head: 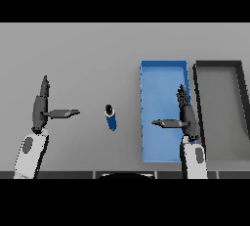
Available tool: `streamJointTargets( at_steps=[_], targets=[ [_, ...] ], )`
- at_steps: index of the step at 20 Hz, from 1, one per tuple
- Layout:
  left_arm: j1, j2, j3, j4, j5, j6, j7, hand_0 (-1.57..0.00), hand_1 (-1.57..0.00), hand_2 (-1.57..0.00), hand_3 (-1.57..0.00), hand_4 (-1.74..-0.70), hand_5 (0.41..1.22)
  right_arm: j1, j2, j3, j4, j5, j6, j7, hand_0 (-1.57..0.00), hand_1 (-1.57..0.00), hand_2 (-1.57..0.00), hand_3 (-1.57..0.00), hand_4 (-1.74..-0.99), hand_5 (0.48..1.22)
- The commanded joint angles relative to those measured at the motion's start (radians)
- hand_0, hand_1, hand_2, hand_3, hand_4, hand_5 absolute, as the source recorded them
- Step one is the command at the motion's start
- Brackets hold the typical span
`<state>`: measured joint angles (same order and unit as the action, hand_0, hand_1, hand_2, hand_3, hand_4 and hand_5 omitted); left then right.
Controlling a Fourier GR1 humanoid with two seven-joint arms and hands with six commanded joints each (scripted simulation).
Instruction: Pick up the blue pipe and place it into the blue bin.
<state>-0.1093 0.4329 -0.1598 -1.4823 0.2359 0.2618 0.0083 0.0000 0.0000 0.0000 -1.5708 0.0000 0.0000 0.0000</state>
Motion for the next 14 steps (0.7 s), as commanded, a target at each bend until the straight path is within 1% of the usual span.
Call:
streamJointTargets(
  at_steps=[1, 6, 7, 8, 9, 11, 12, 13, 14],
  targets=[
    [0.0, 0.0, 0.001, 0.0, 0.001, 0.0, -0.005, 0.0, 0.0, 0.0, 0.0, -1.07, 0.591, 0.0, 0.001, 0.001, 0.0, 0.0, -0.001, 0.0, 0.0, 0.0, 0.0, 0.0, -1.225, 0.617],
    [0.001, 0.009, 0.008, 0.0, 0.007, -0.006, -0.007, 0.0, 0.0, 0.0, 0.0, -1.07, 0.591, 0.0, 0.01, 0.011, -0.007, 0.009, -0.008, 0.0, 0.0, 0.0, 0.0, 0.0, -1.225, 0.617],
    [0.01, 0.087, -0.025, -0.011, 0.013, -0.142, -0.051, 0.0, 0.0, 0.0, 0.0, -1.07, 0.591, 0.023, -0.036, 0.043, -0.034, 0.05, 0.026, -0.044, 0.0, 0.0, 0.0, 0.0, -1.225, 0.617],
    [0.011, 0.145, -0.037, -0.016, 0.024, -0.235, -0.076, 0.0, 0.0, 0.0, 0.0, -1.07, 0.59, 0.046, -0.067, 0.072, -0.06, 0.096, 0.036, -0.058, 0.0, 0.0, 0.0, 0.0, -1.224, 0.618],
    [0.011, 0.18, -0.042, -0.014, 0.035, -0.294, -0.086, 0.0, 0.0, 0.0, 0.0, -1.07, 0.589, 0.068, -0.077, 0.095, -0.076, 0.124, 0.042, -0.073, 0.0, 0.0, 0.0, 0.0, -1.225, 0.618],
    [0.012, 0.207, -0.053, -0.018, 0.043, -0.347, -0.094, 0.0, 0.0, 0.0, 0.0, -1.08, 0.588, 0.089, -0.093, 0.111, -0.112, 0.143, 0.05, -0.069, 0.0, 0.0, 0.0, 0.0, -1.223, 0.62],
    [-0.001, 0.207, -0.056, -0.006, 0.046, -0.36, -0.087, 0.0, 0.0, 0.0, 0.0, -1.08, 0.591, 0.097, -0.103, 0.113, -0.126, 0.152, 0.05, -0.056, 0.0, 0.0, 0.0, 0.0, -1.215, 0.618],
    [0.0, 0.209, -0.06, 0.001, 0.041, -0.371, -0.097, 0.0, 0.0, 0.0, 0.0, -1.08, 0.596, 0.086, -0.107, 0.113, -0.116, 0.163, 0.045, -0.045, 0.0, 0.0, 0.0, 0.0, -1.203, 0.614],
    [0.006, 0.21, -0.062, 0.004, 0.037, -0.374, -0.104, 0.0, 0.0, 0.0, 0.0, -1.08, 0.6, 0.089, -0.108, 0.113, -0.126, 0.163, 0.042, -0.042, 0.0, 0.0, 0.0, 0.0, -1.196, 0.609]
  ],
)
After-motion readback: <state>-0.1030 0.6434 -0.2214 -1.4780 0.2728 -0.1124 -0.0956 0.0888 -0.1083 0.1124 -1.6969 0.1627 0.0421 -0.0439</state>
